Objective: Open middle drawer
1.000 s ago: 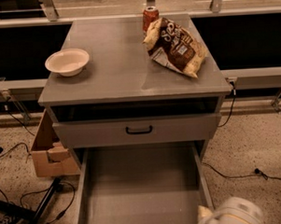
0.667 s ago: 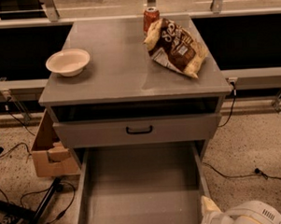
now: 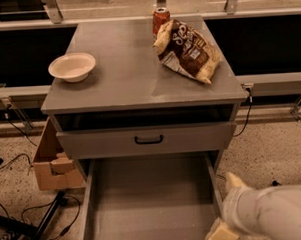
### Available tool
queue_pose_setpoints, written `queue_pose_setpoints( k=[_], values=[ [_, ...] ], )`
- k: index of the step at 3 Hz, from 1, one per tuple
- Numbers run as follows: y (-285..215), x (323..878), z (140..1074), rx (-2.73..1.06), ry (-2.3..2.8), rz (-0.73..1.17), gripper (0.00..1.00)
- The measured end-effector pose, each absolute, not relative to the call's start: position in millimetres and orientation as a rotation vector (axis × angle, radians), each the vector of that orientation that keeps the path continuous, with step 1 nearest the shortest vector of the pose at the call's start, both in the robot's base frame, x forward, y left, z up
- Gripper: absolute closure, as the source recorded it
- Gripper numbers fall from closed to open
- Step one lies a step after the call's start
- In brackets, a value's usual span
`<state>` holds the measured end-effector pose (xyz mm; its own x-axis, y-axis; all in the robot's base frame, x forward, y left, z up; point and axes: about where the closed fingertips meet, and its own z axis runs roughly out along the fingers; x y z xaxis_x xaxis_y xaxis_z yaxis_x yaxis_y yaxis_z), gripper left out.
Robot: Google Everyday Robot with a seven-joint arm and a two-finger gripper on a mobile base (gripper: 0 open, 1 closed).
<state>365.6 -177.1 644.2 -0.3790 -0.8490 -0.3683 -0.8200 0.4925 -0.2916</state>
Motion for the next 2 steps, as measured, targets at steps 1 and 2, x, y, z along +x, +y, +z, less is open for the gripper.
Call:
queue_pose_setpoints(
  k=[1,2],
  values=[
    [-225,384,738,-1.292,2.26,-0.143,0.0],
    [-213,415,828,-1.443,2.128,-0.237,0.0]
  ],
)
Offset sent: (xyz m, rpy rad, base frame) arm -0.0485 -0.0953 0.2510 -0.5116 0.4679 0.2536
